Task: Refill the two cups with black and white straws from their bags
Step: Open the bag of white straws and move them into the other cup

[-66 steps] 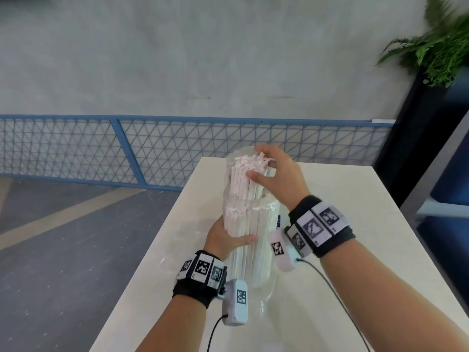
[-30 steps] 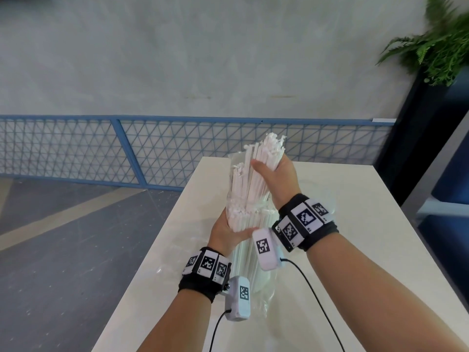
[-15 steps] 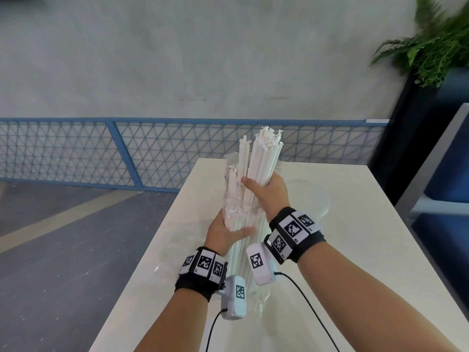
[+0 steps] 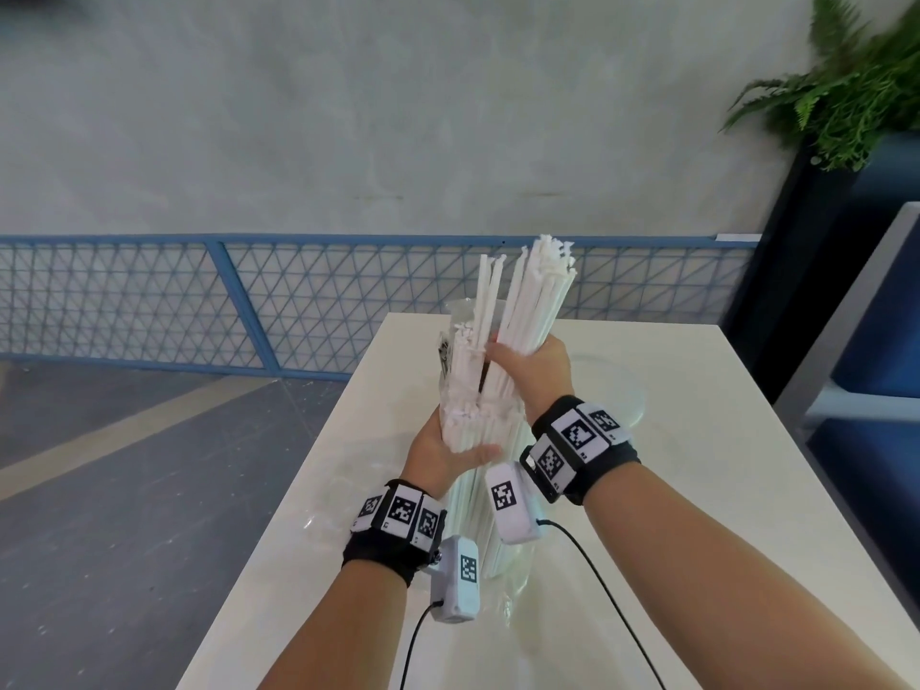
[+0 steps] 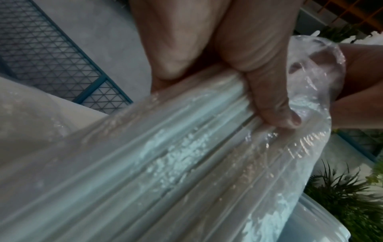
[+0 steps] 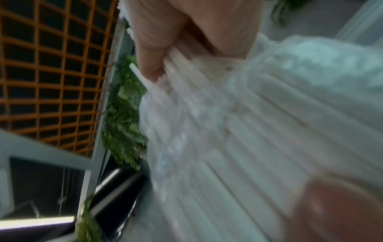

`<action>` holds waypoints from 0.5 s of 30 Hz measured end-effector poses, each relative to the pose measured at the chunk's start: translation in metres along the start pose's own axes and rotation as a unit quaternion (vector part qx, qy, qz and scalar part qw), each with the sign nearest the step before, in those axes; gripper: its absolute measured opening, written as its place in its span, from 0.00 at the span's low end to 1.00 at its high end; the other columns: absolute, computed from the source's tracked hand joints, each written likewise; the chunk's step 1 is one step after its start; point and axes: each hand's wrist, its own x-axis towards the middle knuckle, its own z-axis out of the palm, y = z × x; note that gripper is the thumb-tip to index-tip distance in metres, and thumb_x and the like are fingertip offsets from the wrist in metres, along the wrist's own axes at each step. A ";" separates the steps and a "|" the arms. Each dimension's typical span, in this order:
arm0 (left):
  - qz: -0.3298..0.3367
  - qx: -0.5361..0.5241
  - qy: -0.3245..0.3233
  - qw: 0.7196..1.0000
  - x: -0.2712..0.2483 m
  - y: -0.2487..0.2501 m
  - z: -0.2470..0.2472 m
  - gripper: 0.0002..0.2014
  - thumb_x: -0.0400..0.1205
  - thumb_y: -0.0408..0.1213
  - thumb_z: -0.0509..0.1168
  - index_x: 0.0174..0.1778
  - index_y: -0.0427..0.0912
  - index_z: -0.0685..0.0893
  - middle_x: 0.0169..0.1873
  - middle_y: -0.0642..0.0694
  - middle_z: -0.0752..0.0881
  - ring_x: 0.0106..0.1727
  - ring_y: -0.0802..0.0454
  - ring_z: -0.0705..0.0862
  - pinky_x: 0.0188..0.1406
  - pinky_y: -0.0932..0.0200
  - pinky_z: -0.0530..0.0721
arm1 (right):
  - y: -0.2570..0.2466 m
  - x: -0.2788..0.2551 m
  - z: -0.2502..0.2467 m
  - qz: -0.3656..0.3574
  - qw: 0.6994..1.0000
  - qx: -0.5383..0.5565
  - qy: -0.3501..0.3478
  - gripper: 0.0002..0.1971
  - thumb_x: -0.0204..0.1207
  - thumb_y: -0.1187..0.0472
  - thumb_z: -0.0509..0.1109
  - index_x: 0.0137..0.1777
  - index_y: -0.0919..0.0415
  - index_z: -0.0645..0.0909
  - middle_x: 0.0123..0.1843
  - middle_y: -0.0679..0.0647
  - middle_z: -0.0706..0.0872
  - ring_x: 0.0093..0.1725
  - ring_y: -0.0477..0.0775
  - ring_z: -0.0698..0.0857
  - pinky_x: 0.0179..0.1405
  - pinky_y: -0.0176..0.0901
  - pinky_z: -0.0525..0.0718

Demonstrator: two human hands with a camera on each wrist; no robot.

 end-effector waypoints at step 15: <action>0.013 -0.004 -0.013 1.000 -0.003 0.008 -0.002 0.26 0.69 0.30 0.76 0.59 0.46 0.74 0.49 0.55 0.83 0.52 0.58 0.83 0.41 0.78 0.79 | -0.001 0.002 0.005 0.020 0.999 0.039 0.001 0.18 0.67 0.63 0.77 0.56 0.65 0.80 0.50 0.61 0.87 0.50 0.60 0.87 0.49 0.51 0.87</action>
